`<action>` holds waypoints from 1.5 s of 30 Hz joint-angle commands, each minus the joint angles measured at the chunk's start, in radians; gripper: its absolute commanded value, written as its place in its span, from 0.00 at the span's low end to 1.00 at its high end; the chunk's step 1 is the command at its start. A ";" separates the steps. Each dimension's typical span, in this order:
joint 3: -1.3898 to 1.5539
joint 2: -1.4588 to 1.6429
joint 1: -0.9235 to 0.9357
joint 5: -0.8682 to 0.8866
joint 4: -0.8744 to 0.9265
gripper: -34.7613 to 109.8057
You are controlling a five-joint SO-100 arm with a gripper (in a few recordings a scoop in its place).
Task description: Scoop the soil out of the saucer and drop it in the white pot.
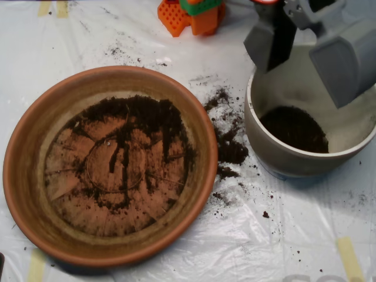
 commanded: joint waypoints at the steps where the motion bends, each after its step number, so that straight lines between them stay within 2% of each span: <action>1: -0.095 0.118 0.066 -0.014 0.025 0.52; 8: -0.009 0.187 0.347 0.011 0.014 0.51; 13: 0.224 0.225 0.543 -0.112 -0.089 0.51; 18: 0.469 0.259 0.661 -0.285 -0.199 0.51; 26: 0.790 0.342 0.735 -0.614 -0.334 0.51; 33: 0.937 0.310 0.735 -0.859 -0.376 0.52; 45: 0.966 0.095 0.769 -0.890 -0.509 0.50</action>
